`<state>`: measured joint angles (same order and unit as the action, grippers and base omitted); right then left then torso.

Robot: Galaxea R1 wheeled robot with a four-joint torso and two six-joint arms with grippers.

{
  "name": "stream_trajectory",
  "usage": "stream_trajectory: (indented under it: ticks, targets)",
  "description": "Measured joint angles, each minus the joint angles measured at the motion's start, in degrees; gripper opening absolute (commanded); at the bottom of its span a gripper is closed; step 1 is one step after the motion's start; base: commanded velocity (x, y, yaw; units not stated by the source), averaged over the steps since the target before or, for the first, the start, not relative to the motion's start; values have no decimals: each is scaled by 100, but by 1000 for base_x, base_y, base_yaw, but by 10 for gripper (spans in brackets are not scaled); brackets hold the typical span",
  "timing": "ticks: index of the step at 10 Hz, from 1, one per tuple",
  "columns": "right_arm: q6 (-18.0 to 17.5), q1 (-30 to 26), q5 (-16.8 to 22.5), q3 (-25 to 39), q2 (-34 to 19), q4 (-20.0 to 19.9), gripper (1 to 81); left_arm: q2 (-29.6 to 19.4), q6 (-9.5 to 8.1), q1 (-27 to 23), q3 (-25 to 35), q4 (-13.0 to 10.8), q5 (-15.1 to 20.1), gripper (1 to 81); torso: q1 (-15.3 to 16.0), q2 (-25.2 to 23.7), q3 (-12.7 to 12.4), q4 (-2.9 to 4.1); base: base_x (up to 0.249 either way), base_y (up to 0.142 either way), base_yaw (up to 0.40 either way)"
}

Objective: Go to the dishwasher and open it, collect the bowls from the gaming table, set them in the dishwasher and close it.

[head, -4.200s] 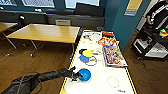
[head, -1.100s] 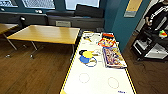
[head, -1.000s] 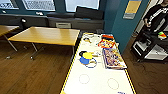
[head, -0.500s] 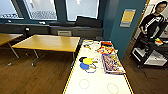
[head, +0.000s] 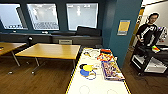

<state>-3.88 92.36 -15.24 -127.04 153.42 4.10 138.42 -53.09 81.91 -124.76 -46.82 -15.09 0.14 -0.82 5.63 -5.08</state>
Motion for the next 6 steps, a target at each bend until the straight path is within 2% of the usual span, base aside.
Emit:
stream_trajectory:
  ticks: [2,6]
  targets:
    - [2,20,0,-52,63,1,10,323,37,152,-464,-61,-17,10,-11,-6,-162,0,0,0,0]
    - [2,50,13,-157,124,6,10,827,39,263,-1179,-124,-21,10,-11,-11,-188,0,0,0,0]
